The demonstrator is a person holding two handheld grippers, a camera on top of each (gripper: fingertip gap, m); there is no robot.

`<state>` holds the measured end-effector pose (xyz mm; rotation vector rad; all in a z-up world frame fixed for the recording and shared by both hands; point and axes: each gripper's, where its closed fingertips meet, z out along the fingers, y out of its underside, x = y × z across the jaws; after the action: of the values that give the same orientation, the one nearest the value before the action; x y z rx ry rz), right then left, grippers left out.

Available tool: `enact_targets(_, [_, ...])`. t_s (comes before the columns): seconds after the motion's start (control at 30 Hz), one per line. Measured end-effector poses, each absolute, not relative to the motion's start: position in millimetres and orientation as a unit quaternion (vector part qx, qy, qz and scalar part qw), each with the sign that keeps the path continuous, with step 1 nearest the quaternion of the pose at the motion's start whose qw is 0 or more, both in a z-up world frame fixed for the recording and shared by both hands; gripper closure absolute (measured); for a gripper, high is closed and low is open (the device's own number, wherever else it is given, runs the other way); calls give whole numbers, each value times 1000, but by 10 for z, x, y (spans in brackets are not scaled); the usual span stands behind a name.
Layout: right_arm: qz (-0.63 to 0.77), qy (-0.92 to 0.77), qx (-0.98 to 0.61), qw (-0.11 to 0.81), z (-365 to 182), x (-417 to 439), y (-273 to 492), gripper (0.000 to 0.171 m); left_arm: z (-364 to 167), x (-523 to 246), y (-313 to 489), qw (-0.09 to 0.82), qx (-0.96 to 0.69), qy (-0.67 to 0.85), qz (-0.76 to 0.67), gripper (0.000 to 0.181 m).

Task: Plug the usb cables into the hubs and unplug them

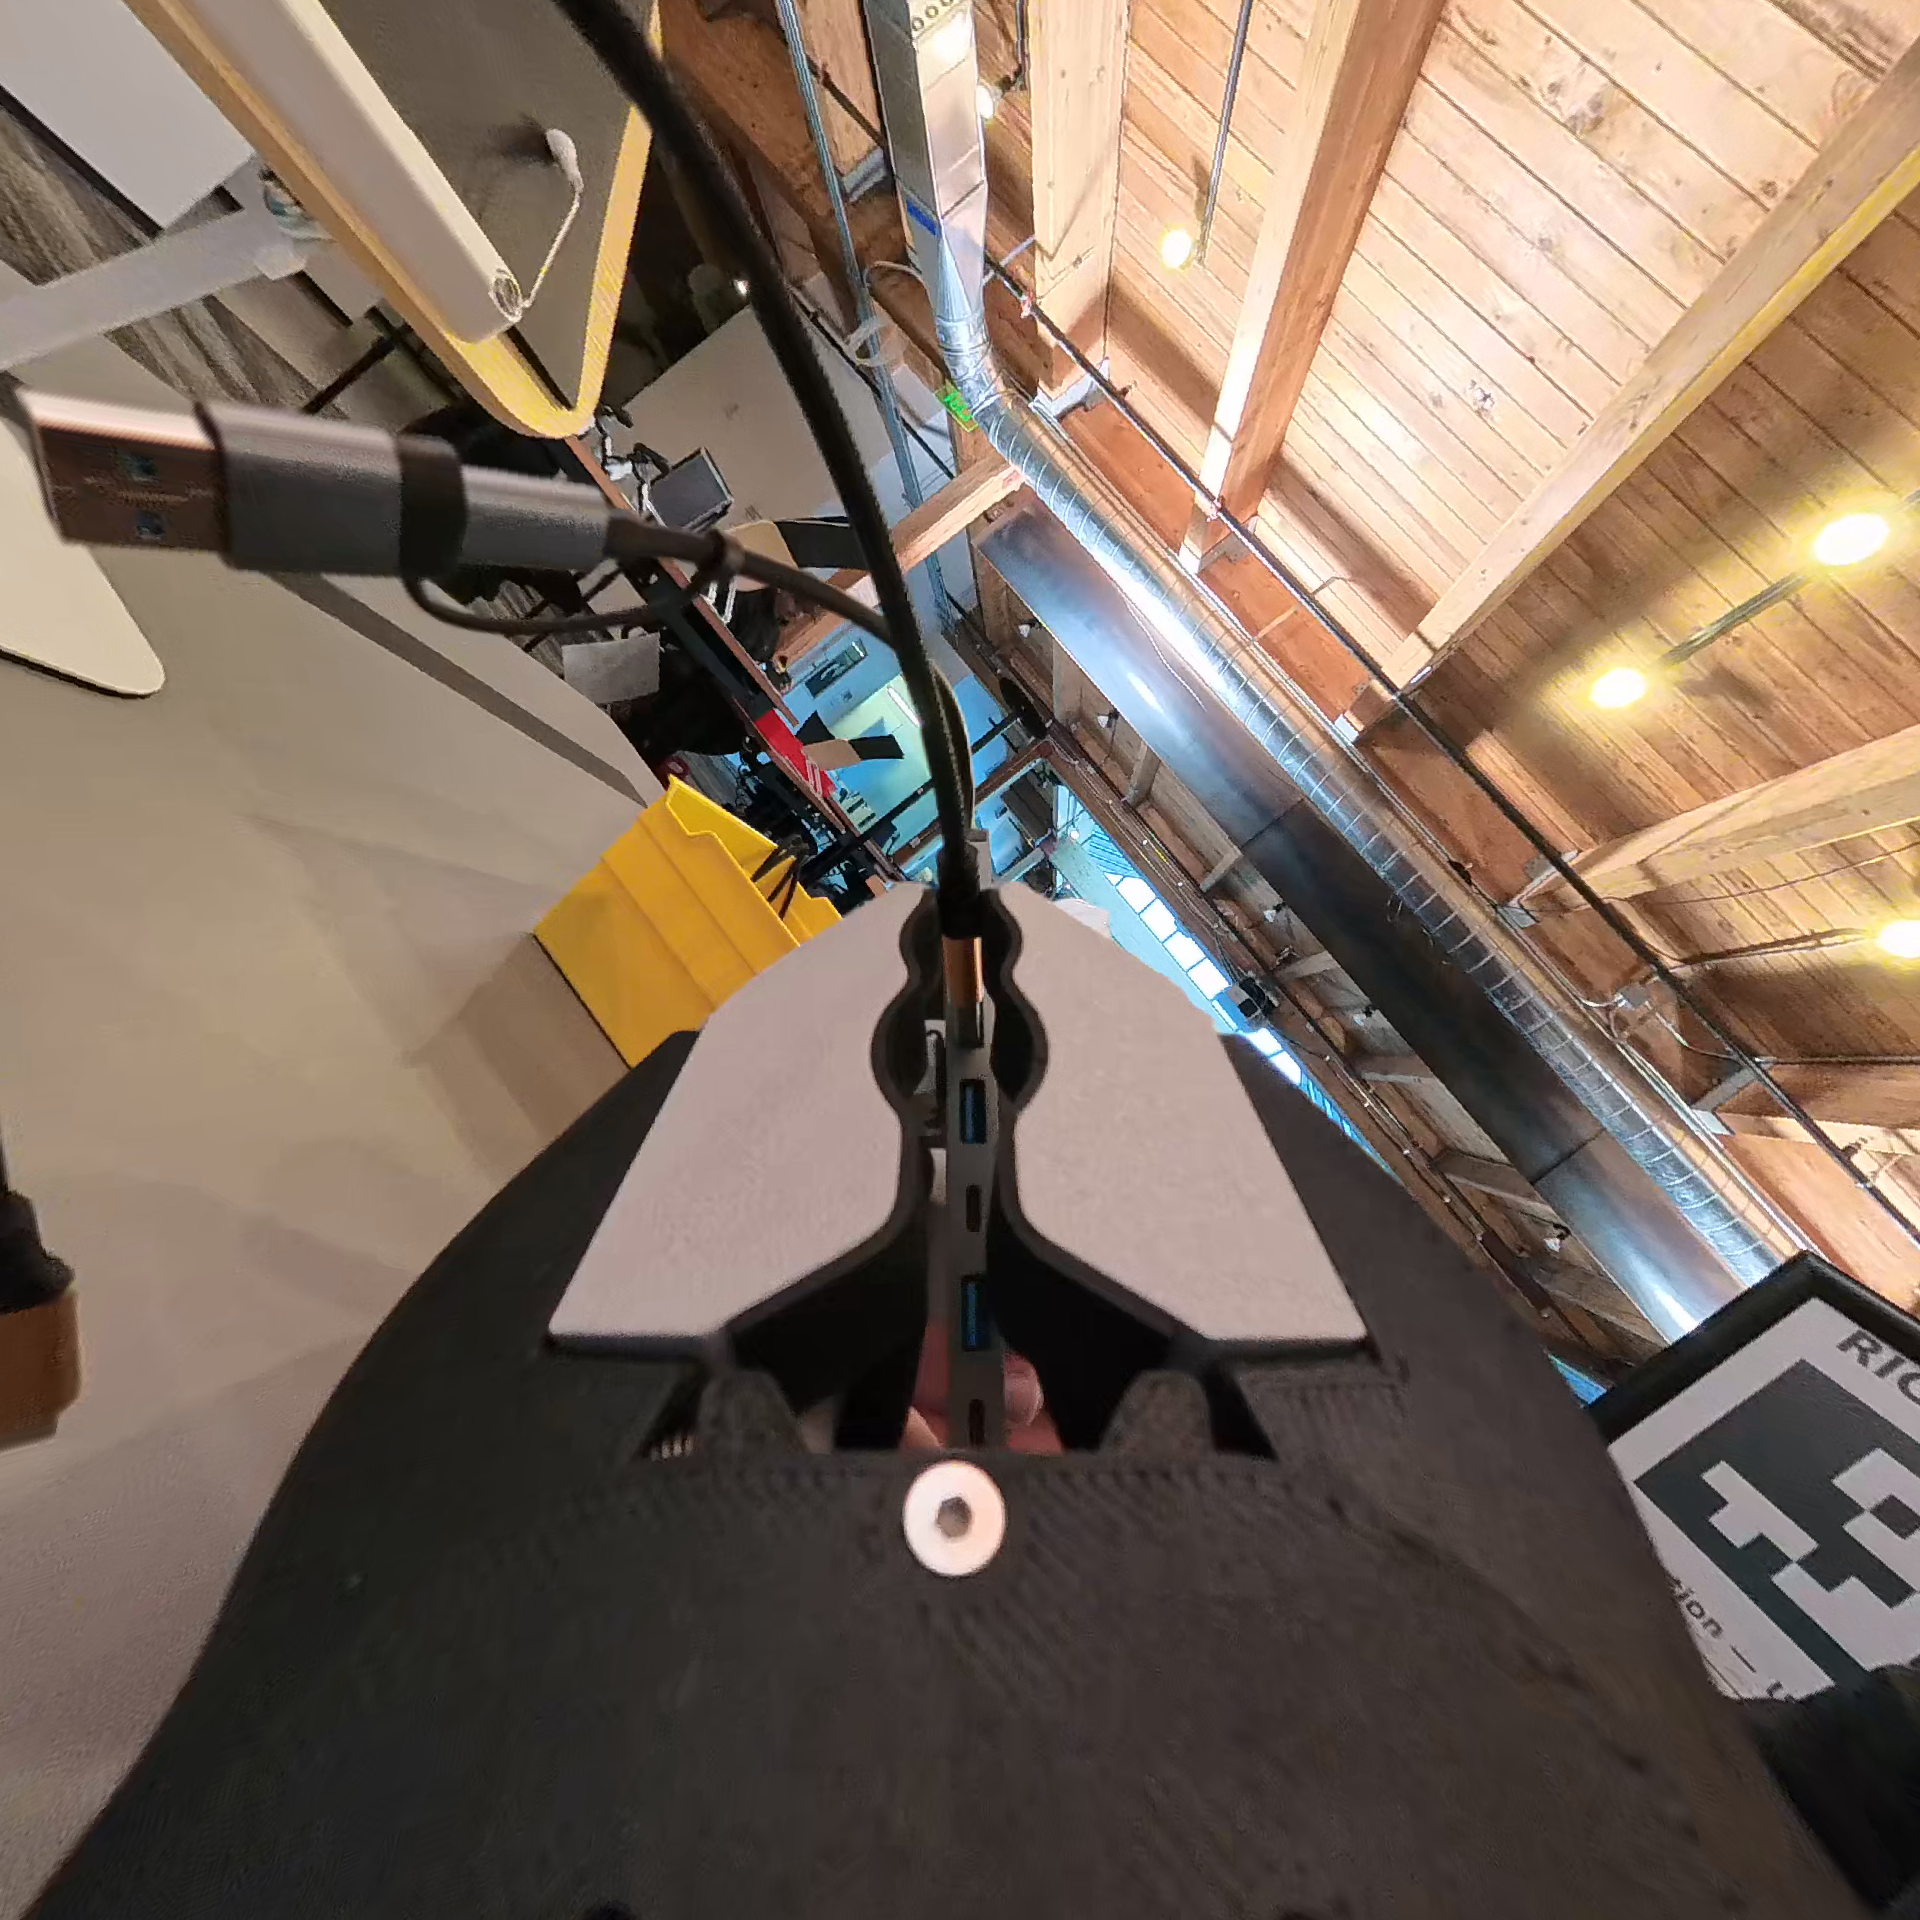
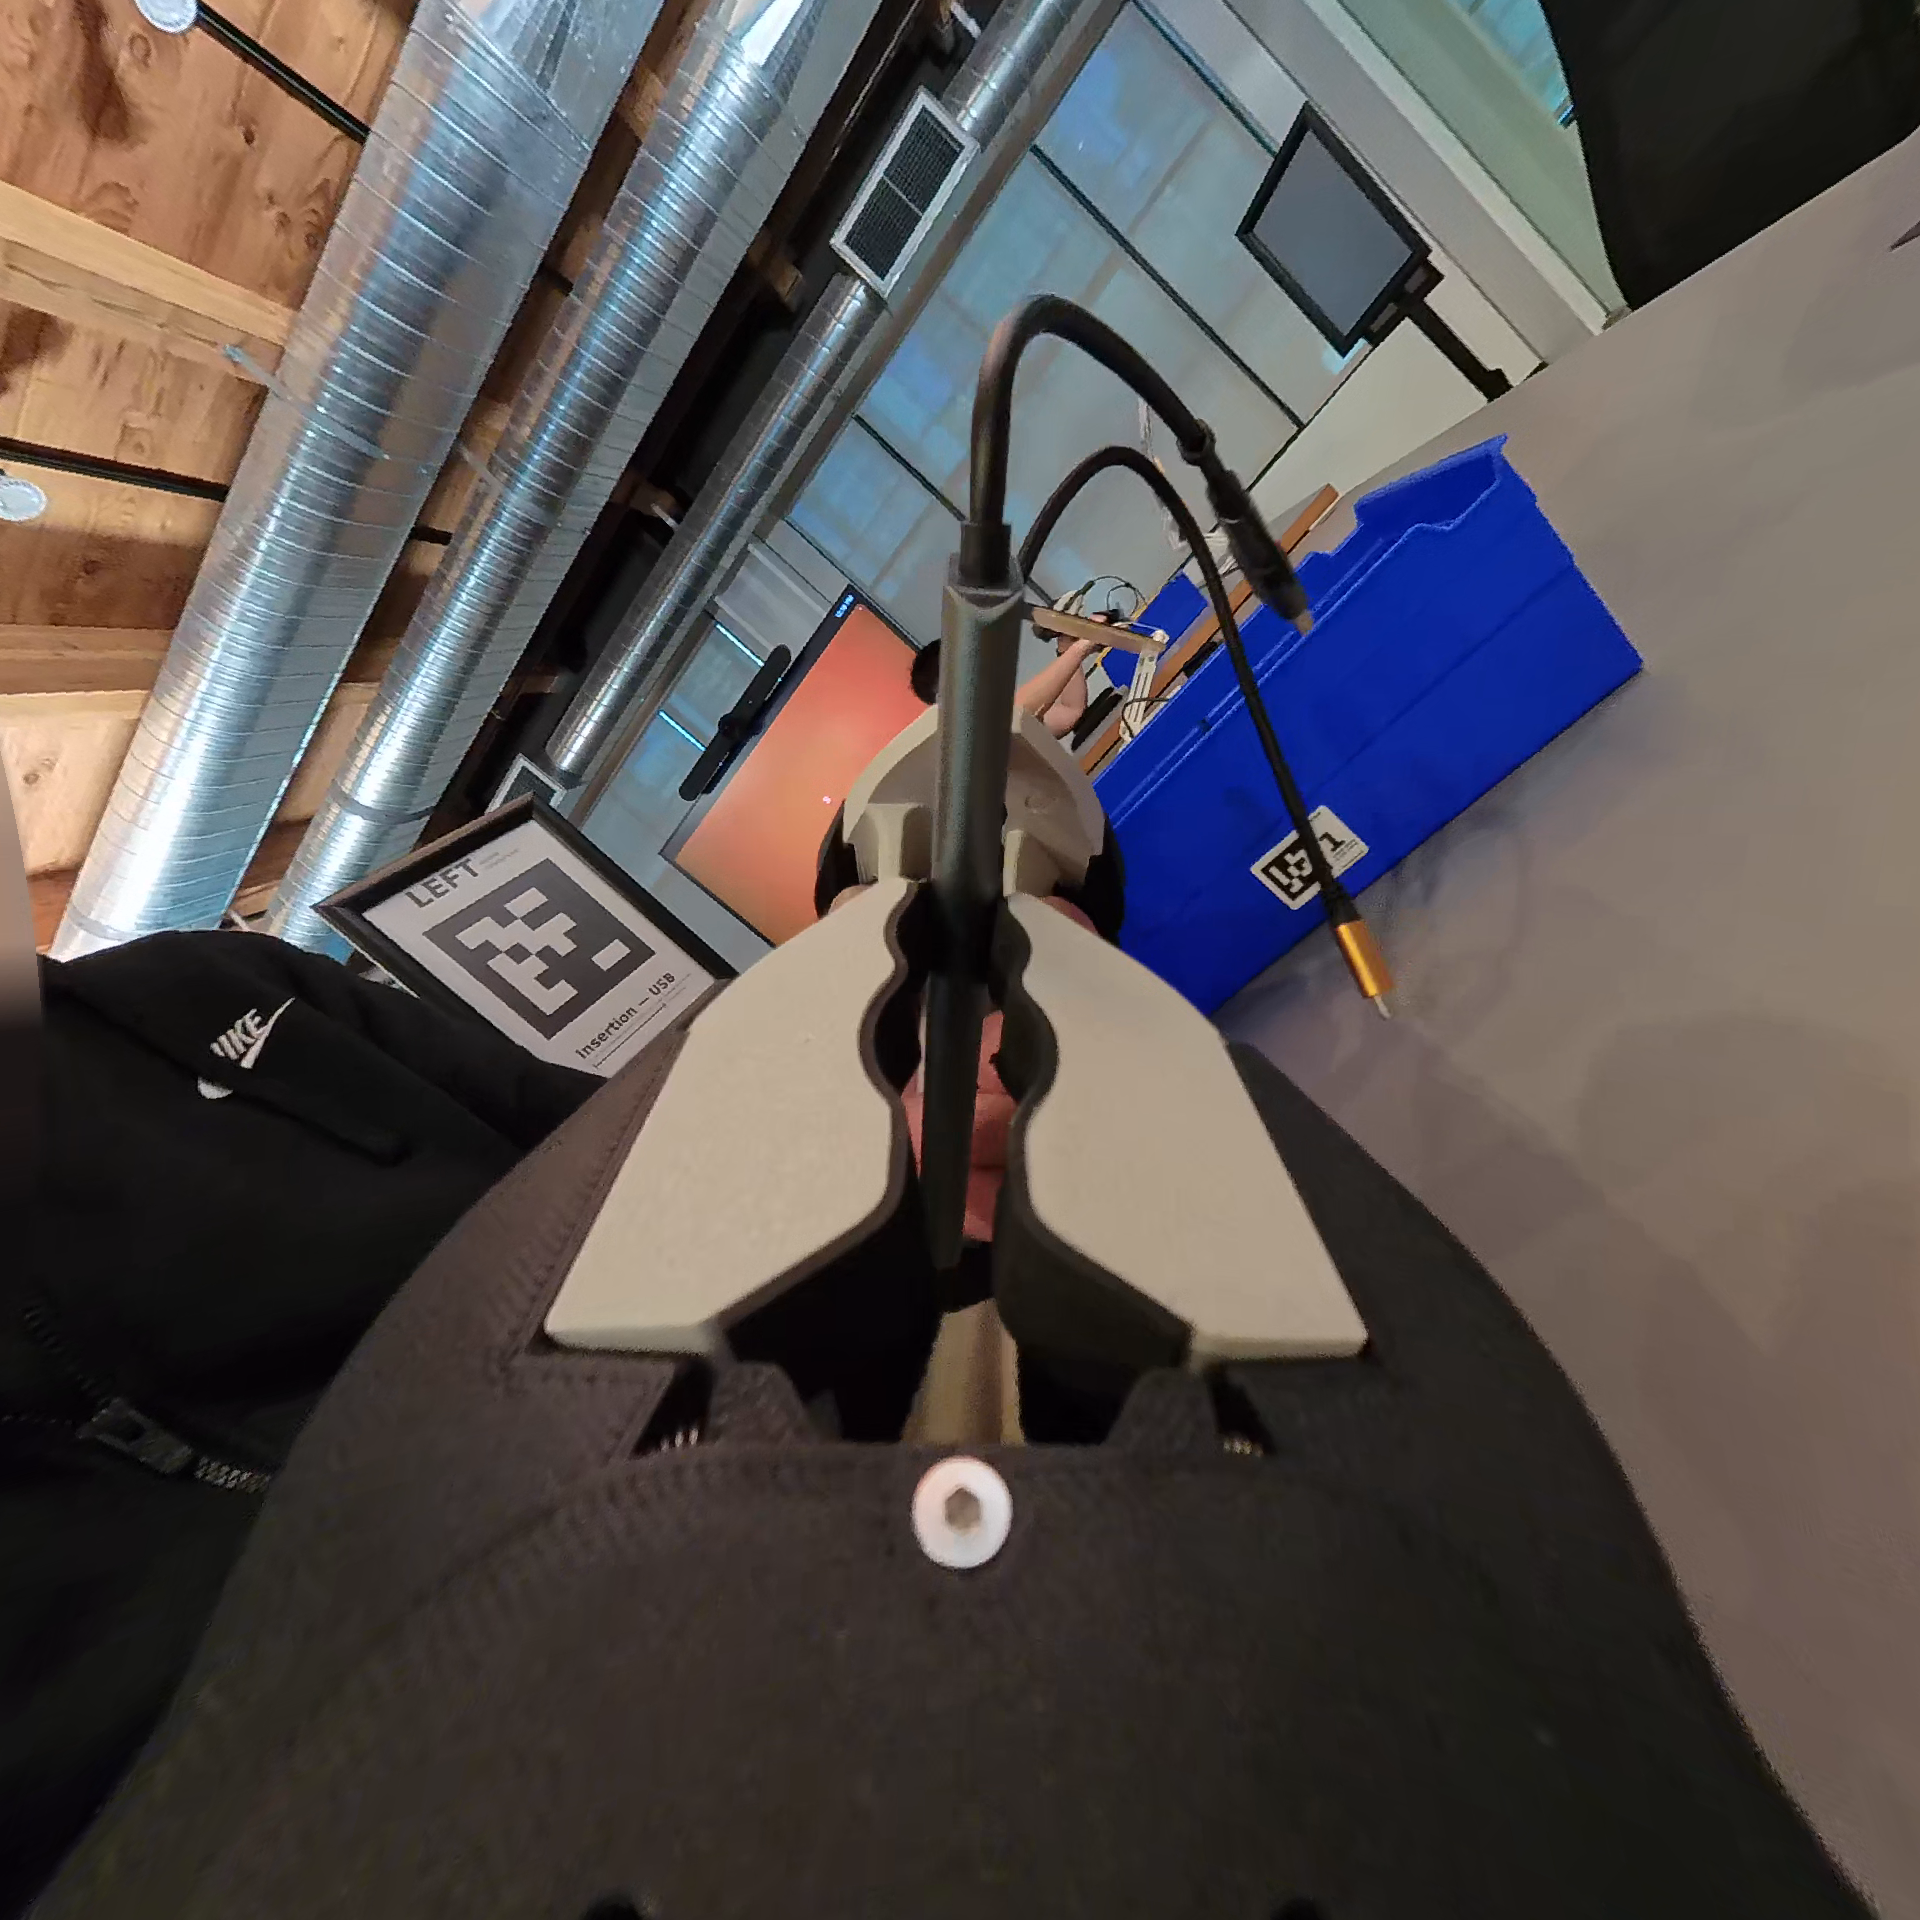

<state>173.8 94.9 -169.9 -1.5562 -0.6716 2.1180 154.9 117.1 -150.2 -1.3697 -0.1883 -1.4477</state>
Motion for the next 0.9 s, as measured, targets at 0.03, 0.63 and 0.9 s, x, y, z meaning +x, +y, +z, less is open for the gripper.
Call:
enact_targets(0.03, [763, -241, -561, 214, -1698, 1734, 951, 161, -1500, 1548, 1171, 539, -575, -81, -610, 174])
enact_targets(0.63, [756, -241, -564, 229, -1690, 1738, 970, 161, -1500, 1582, 1131, 569, -583, -44, -578, 173])
enact_targets(0.9, [754, -256, -558, 234, -1643, 1712, 934, 161, -1435, 1522, 1073, 579, -588, -16, -565, 174])
